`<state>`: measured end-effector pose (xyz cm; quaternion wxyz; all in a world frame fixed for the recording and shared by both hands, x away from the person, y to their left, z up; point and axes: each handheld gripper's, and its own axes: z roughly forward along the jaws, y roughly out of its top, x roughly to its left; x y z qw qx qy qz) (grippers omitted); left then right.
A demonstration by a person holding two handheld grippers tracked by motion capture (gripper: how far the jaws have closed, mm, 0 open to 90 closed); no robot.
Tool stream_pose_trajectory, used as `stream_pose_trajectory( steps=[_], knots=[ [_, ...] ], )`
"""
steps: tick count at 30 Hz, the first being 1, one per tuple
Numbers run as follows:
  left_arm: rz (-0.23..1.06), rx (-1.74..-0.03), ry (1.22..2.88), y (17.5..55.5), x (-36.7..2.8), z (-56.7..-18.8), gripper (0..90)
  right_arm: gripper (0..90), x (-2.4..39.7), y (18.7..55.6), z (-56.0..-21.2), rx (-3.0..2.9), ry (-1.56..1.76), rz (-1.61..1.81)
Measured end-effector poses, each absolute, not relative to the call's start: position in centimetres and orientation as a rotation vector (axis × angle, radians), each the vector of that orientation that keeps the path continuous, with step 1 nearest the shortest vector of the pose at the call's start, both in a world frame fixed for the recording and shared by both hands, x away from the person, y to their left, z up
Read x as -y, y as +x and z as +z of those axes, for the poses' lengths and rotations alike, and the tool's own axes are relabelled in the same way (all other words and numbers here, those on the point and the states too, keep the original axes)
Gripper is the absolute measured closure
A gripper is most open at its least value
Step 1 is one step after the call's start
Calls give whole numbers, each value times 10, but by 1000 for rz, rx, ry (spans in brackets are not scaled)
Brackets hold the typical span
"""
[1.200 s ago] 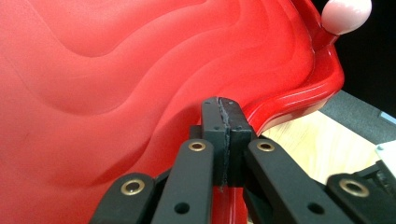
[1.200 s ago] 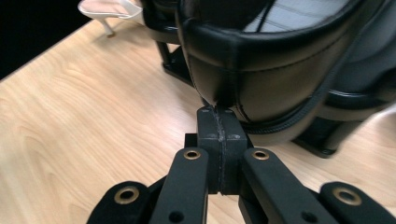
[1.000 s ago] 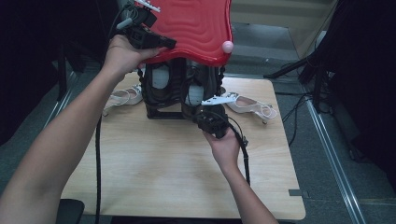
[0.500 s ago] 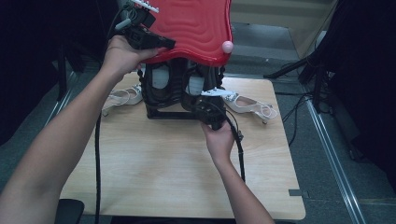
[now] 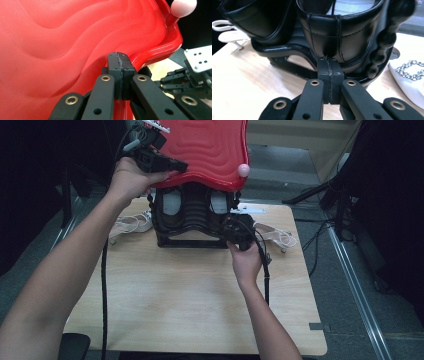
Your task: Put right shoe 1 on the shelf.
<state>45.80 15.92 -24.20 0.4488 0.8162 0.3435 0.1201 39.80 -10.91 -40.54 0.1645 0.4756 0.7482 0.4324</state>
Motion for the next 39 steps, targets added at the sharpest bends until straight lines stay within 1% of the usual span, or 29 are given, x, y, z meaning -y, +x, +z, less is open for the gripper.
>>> stream_pose_trajectory(
  steps=[4, 8, 12, 14, 15, 17, 19, 25, 27, 29, 34, 39],
  knots=[
    [294, -857, 2022, 458, -159, -242, 900, 900, 108, 405, -408, -2150, 1377, 1204],
    [274, -889, 2000, 459, -159, -241, 900, 900, 109, 400, -411, -2180, 1349, 1233],
    [251, -909, 1989, 459, -160, -237, 766, 900, 109, 387, -408, -2202, 1303, 1300],
    [262, -913, 2000, 456, -159, -233, 734, 894, 108, 381, -407, -2233, 1264, 1297],
    [265, -911, 1999, 455, -160, -232, 705, 875, 109, 379, -407, -2258, 1253, 1305],
    [256, -896, 1987, 450, -163, -226, 659, 867, 110, 375, -408, -2284, 1238, 1306],
    [240, -859, 1977, 442, -168, -222, 585, 871, 112, 370, -410, -2298, 1228, 1310],
    [249, -852, 1995, 415, -179, -229, 552, 867, 122, 359, -422, -2322, 1228, 1385],
    [234, -862, 2009, 409, -181, -235, 542, 837, 127, 358, -425, -2322, 1236, 1402],
    [228, -860, 2007, 404, -184, -239, 537, 832, 131, 357, -429, -2322, 1246, 1421],
    [198, -857, 1997, 391, -190, -253, 532, 830, 132, 347, -433, -2334, 1191, 1336],
    [192, -864, 2015, 381, -191, -271, 524, 786, 132, 342, -440, -2405, 1189, 1337]
  ],
)
